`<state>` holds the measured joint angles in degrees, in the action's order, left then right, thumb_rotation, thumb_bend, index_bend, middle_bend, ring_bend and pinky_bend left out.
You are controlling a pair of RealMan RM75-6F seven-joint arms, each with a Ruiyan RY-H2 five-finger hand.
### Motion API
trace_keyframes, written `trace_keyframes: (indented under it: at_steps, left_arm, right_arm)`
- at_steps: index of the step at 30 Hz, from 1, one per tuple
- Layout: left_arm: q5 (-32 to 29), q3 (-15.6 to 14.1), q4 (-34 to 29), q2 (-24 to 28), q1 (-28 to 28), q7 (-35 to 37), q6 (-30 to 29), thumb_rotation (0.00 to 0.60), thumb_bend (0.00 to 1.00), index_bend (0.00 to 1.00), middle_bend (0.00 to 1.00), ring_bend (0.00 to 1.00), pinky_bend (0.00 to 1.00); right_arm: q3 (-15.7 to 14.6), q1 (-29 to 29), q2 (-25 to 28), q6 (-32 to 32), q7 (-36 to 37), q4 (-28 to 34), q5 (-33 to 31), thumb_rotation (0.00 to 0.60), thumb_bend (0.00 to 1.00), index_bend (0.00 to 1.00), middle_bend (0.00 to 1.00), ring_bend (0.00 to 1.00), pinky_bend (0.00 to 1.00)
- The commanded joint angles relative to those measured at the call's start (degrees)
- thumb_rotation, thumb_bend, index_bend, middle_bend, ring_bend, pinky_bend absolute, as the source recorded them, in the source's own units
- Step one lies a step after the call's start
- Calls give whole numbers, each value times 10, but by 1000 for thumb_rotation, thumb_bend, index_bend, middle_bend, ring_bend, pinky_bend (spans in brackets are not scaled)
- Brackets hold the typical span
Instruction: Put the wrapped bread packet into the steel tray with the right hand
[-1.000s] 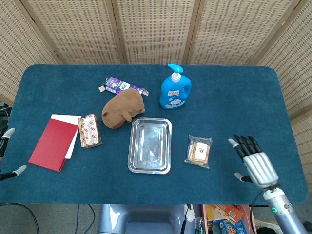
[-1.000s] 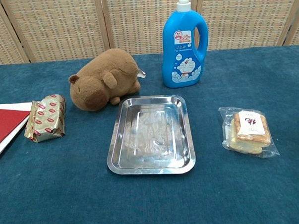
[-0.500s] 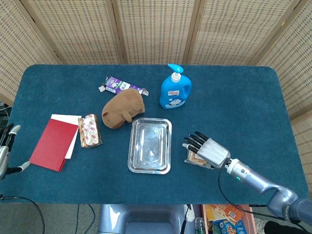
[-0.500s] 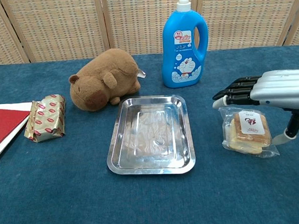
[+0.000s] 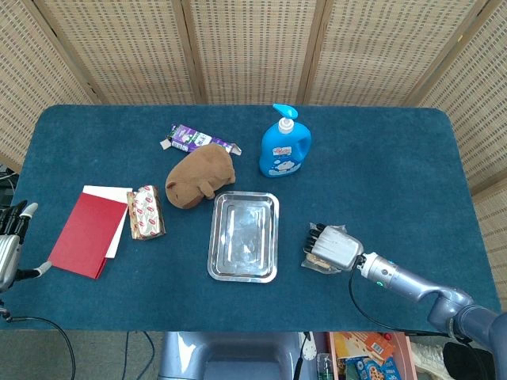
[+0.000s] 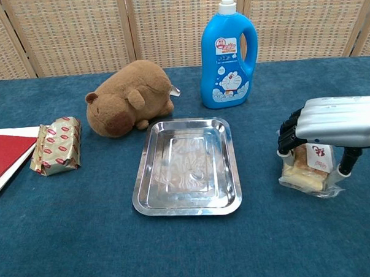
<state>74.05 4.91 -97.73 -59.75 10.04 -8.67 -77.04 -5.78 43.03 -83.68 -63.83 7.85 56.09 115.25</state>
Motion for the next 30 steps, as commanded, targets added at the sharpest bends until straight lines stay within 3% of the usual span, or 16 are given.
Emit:
trace_keyframes:
  at_steps: [1,4,6,10,14,20,28,30]
  left_arm:
    - [-2,0,1,-1,1,0,2,600,0,0,0,0,0]
    - [-6,1,1,-1,2,-1,6,600,0,0,0,0,0]
    - [-12,3,3,-2,5,-2,10,600,0,0,0,0,0]
    - [-18,5,3,-4,8,-6,16,600,0,0,0,0,0]
    - [-26,8,8,-7,13,-11,23,600,0,0,0,0,0]
    - [-33,11,12,-6,16,-8,27,600,0,0,0,0,0]
    - [-49,13,22,-5,20,1,43,600,0,0,0,0,0]
    - [-48,13,21,-4,20,3,43,600,0,0,0,0,0]
  right_arm:
    - [-4,8,1,-21,7,-4,6,600,248,594,533,353,427]
    - [-1,22,14,-42,-5,11,17,600,259,595,535,354,428]
    - [21,55,34,-55,-26,52,30,600,260,595,535,354,428]
    - [48,111,65,8,-66,136,25,600,260,595,535,354,428]
    - [91,189,44,123,-111,187,-1,600,260,595,535,354,428]
    - [110,252,-33,221,-163,150,-29,600,260,595,535,354,428]
    - [113,280,-99,226,-183,94,-54,600,255,585,526,354,428]
    - [117,281,-105,227,-199,85,-61,600,120,418,371,265,382]
